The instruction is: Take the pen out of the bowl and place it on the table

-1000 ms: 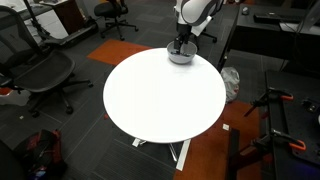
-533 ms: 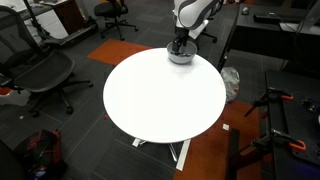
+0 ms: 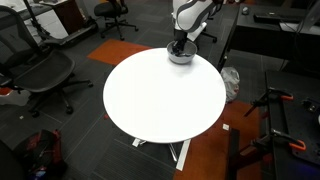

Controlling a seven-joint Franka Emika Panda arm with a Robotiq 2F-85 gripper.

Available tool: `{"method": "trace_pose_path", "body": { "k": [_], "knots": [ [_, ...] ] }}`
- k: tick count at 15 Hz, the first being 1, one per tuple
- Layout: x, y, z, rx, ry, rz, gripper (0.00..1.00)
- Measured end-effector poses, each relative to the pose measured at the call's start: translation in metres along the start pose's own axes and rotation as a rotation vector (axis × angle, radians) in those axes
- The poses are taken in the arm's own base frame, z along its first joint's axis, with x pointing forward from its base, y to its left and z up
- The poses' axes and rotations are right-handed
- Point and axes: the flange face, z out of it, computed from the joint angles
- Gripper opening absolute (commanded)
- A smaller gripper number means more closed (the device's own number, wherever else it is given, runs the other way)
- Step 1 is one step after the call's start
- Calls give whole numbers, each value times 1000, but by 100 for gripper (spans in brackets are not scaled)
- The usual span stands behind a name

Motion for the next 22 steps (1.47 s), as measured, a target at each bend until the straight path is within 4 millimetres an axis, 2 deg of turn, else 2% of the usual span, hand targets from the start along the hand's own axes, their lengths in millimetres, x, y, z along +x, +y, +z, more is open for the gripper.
{"method": "trace_pose_path", "body": {
  "k": [2, 4, 6, 10, 12, 14, 17, 22],
  "knots": [
    [1, 1, 0, 0, 1, 1, 10],
    [3, 1, -1, 0, 3, 2, 1],
    [4, 2, -1, 1, 4, 3, 5],
    [4, 2, -2, 3, 5, 5, 5],
    [7, 2, -11, 4, 18, 7, 5],
    [11, 2, -30, 7, 42, 10, 5],
    [9, 0, -69, 15, 78, 13, 5],
    [-16, -19, -130, 31, 112, -6, 5]
  ]
}}
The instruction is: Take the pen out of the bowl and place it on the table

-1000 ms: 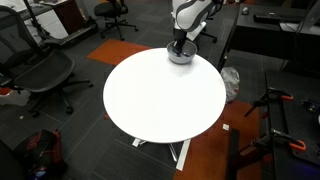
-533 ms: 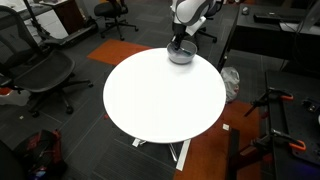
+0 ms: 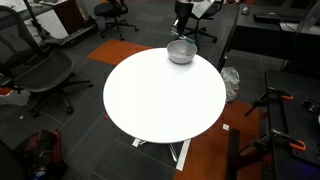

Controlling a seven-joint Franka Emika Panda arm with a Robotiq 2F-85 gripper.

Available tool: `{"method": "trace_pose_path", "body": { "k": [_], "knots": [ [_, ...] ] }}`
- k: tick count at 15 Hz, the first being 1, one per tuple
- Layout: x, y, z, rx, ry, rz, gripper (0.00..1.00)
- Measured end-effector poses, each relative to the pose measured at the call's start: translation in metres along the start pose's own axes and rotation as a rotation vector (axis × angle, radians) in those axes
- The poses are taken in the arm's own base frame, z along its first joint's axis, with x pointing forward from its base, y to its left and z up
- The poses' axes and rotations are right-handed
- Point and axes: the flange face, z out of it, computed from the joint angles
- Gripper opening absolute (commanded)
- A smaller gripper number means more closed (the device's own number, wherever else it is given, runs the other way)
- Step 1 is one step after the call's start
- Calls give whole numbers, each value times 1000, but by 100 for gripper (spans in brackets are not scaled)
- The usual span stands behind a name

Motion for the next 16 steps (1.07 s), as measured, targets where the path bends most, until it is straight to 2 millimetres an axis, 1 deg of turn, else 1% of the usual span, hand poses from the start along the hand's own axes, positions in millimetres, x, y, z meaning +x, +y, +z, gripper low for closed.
{"method": "trace_pose_path", "body": {
  "k": [2, 4, 7, 10, 13, 16],
  "knots": [
    [-14, -16, -19, 10, 4, -18, 5],
    [-31, -34, -33, 20, 7, -38, 5],
    [-59, -57, -41, 34, 7, -49, 5],
    [-87, -72, -36, 43, 8, -34, 5],
    [-111, -81, -18, 48, -3, -3, 5],
    [-130, -88, 0, 50, -22, 35, 5]
  ]
}}
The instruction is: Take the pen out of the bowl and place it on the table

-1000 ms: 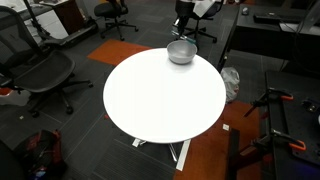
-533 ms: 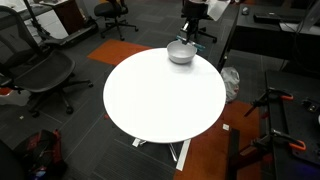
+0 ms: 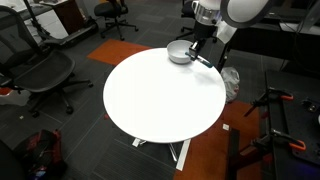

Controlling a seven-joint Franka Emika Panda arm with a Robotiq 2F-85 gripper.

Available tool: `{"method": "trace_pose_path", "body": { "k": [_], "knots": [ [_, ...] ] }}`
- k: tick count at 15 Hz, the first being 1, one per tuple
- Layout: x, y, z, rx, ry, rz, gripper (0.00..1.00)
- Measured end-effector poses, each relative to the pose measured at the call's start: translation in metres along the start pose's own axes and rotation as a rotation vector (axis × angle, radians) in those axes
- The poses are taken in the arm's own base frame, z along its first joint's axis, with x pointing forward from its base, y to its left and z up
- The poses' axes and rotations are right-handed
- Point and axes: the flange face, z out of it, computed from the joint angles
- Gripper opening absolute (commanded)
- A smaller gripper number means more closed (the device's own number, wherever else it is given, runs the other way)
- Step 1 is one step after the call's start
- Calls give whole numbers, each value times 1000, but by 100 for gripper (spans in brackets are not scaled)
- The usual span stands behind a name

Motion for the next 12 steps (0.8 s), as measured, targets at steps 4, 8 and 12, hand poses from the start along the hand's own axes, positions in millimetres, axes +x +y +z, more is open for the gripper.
{"method": "trace_pose_path", "body": {
  "k": [4, 8, 12],
  "knots": [
    [-13, -3, 27, -5, -25, 50, 5],
    [-21, -1, 55, -8, -51, 101, 5],
    [-26, 0, 77, -8, -68, 147, 44]
  ]
}}
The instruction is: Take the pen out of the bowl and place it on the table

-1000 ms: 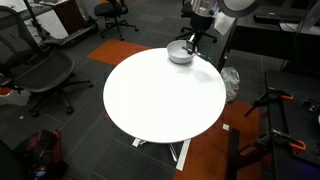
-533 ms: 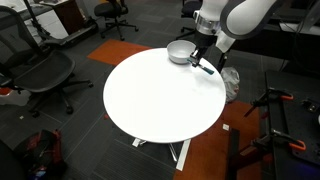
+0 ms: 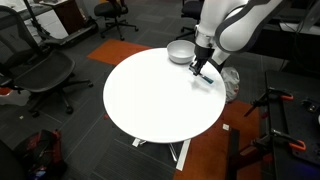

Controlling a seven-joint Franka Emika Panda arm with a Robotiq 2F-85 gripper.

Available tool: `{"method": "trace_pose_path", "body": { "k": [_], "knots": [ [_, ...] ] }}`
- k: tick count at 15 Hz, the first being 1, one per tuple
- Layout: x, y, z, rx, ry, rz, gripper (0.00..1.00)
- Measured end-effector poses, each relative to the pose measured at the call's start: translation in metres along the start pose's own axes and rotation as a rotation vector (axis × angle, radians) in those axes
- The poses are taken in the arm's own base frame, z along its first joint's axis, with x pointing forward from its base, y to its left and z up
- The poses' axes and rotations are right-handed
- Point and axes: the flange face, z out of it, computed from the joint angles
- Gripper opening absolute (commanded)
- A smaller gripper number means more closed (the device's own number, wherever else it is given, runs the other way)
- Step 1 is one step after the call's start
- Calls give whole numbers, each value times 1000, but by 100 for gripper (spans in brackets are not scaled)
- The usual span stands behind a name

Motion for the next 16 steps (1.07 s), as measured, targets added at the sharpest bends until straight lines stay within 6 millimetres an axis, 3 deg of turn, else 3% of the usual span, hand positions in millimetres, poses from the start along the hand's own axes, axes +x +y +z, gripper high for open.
{"method": "trace_pose_path", "body": {
  "k": [3, 7, 11, 16],
  "knots": [
    [1, 0, 7, 2, 7, 13, 66],
    [6, -3, 0, 0, 63, 25, 97],
    [6, -8, -25, -6, 147, 42, 100],
    [-17, -15, -70, -12, 211, 60, 100]
  ]
}}
